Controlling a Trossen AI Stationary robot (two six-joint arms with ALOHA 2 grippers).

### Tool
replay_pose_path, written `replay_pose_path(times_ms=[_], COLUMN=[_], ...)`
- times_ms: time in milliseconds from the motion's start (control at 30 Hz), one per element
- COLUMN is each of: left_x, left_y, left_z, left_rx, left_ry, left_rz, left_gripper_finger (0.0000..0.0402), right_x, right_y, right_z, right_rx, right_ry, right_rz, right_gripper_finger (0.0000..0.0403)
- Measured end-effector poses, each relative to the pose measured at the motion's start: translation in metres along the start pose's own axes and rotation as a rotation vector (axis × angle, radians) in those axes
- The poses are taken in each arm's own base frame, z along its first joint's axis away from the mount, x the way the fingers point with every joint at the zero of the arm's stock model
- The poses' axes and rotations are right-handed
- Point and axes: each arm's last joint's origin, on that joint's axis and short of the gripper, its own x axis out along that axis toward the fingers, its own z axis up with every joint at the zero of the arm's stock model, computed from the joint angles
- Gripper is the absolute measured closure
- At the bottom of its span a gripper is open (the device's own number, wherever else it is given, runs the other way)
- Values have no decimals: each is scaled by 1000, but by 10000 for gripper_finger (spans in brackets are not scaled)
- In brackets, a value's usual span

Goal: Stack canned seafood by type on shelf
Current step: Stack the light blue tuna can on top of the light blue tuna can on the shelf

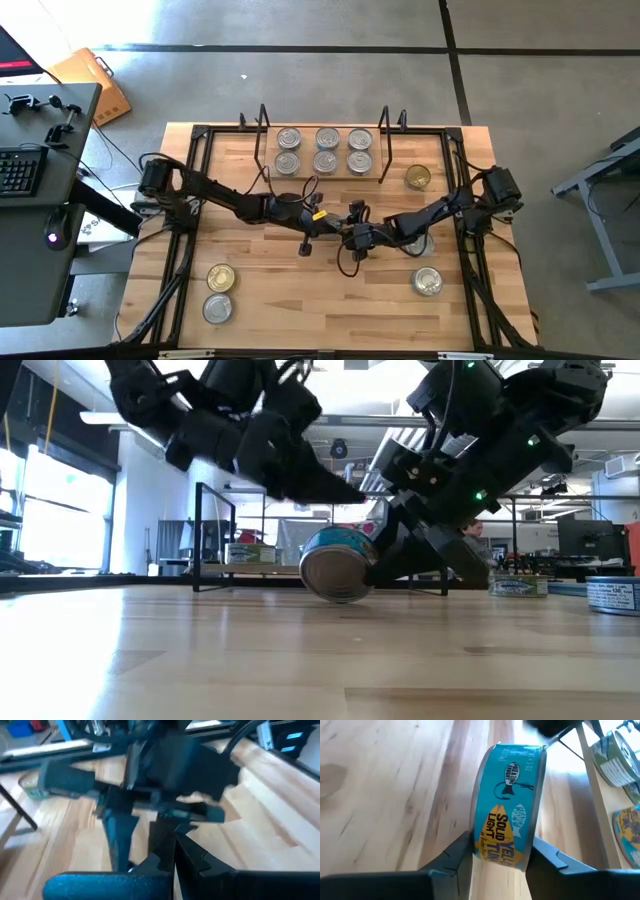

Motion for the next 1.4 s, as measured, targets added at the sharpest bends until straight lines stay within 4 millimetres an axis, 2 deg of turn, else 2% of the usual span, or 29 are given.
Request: replay_pose_path(times_ms=[167,333,467,633,800,933,1033,1133,1267,1400], left_x=[-11,-13,-11,-9,-5,1,3,3,4,1], left_y=[-10,-25,-25,-23,-15,-11,-12,-15,-20,-22], left_z=[10,6,3,1,-7,-18,-20,-20,-20,-25], left_rx=[175,368,386,390,374,331,323,298,257,184], left_ry=[41,132,159,171,207,254,250,241,232,214], left_rz=[11,21,77,132,183,257,280,262,235,207], left_gripper_finger=[388,334,271,196,156,155,169,206,280,280], right_x=[-5,-17,-18,-14,-11,-11,-11,-11,-11,-10], right_y=[-3,-12,-18,-23,-28,-28,-29,-29,-28,-30], right_z=[-1,4,7,3,1,2,2,3,3,5], right_rx=[49,154,234,268,295,306,308,308,324,401], right_ry=[29,7,-34,-14,-14,-28,-31,-34,-42,-73], right_rz=[-3,87,168,164,173,192,189,189,218,298], right_gripper_finger=[278,277,277,277,277,277,277,277,269,239])
